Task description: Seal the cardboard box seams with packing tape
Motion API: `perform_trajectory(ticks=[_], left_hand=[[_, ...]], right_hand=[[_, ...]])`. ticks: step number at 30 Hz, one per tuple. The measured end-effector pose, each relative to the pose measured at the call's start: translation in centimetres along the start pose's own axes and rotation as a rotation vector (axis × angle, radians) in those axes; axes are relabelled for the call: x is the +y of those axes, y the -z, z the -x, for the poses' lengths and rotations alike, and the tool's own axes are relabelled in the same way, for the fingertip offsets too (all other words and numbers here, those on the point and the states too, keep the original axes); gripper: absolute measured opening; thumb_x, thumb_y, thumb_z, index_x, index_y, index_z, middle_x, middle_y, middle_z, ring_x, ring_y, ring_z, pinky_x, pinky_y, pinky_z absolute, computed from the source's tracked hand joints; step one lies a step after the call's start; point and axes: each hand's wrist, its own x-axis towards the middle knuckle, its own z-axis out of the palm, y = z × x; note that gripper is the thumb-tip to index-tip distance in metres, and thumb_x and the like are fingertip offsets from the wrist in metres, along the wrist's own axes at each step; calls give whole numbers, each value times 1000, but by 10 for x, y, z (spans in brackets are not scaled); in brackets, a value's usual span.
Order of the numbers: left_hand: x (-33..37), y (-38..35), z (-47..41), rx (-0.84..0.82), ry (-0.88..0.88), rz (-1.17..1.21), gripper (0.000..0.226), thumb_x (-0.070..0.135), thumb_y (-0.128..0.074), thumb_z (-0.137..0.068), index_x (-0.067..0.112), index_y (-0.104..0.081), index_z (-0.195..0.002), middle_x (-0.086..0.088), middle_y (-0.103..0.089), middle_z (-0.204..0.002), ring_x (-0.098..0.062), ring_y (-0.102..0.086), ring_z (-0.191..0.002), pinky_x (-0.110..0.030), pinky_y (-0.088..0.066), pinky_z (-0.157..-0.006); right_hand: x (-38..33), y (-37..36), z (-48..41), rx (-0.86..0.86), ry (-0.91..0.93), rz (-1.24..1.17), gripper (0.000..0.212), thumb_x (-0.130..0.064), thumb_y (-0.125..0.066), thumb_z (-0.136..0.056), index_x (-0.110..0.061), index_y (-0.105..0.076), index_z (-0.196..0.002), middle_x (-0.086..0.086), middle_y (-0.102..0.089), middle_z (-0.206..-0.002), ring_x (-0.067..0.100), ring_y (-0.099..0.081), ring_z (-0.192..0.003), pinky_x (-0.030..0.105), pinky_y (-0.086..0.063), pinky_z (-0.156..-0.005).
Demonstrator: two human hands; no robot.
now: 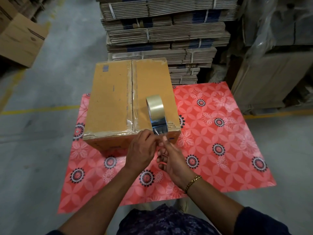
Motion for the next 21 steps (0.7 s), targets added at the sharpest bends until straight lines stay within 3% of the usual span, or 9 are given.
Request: perform_trajectory(ticks=[2, 4, 7, 9, 11, 16, 21], left_hand=[[2, 0, -3, 11, 12, 32, 9, 10, -63, -90, 15, -67, -97, -1, -58, -96, -19, -56, -85, -34, -46, -64], [2, 1, -4, 23, 37, 62, 3, 14, -64, -94, 15, -67, -94, 1, -59, -96, -17, -57, -82, -35, -47, -63], [1, 2, -2, 42, 58, 60, 4, 16, -65, -95, 15, -67, -92, 4, -58, -95, -13, -57, -79, -33, -48, -61], [1, 2, 0, 48, 63, 58, 4, 17, -67, -95, 15, -67, -92, 4, -58, -95, -12, -57, -78, -30, -48, -61], [2, 1, 1, 52, 71, 56, 3, 17, -68, -94, 15, -67, -92, 5, -58, -95, -11, -57, -79, -27, -48, -61], [5, 0, 3, 41, 121, 114, 2, 14, -68, -92, 16, -68, -93, 6, -57, -96, -10, -58, -82, -22, -45, -63], [5, 0, 4, 45, 204, 237, 11, 12, -70, -91, 20, -69, -99, 10, -54, -99, 0, -54, -85, -9, -40, -70]], right_hand=[[0, 7, 4, -101, -20, 17, 62, -71, -61, -83, -15, -65, -107, 1, -62, -70, 14, -57, -56, 27, -40, -53], [1, 20, 12, -163, -6, 96, 64, -69, -64, -82, -14, -65, -113, 3, -65, -77, 14, -60, -61, 28, -44, -55], [5, 48, 14, -21, 297, 489, 34, -35, -76, -88, -23, -61, -116, 5, -67, -90, 11, -63, -69, 27, -52, -61], [3, 63, 5, 111, 531, 720, 33, -17, -74, -90, -32, -58, -115, -1, -67, -97, 5, -61, -72, 26, -53, -67], [-5, 67, -7, 125, 678, 885, 39, -11, -71, -90, -33, -57, -120, -8, -61, -107, 7, -62, -77, 28, -56, -68], [-29, 60, -30, 39, 919, 1199, 25, -21, -69, -92, -25, -61, -115, -8, -55, -114, 6, -62, -86, 34, -56, -68], [-39, 60, -39, -41, 970, 1298, 5, -25, -66, -91, -24, -66, -96, -9, -56, -104, 12, -60, -82, 38, -53, -62]])
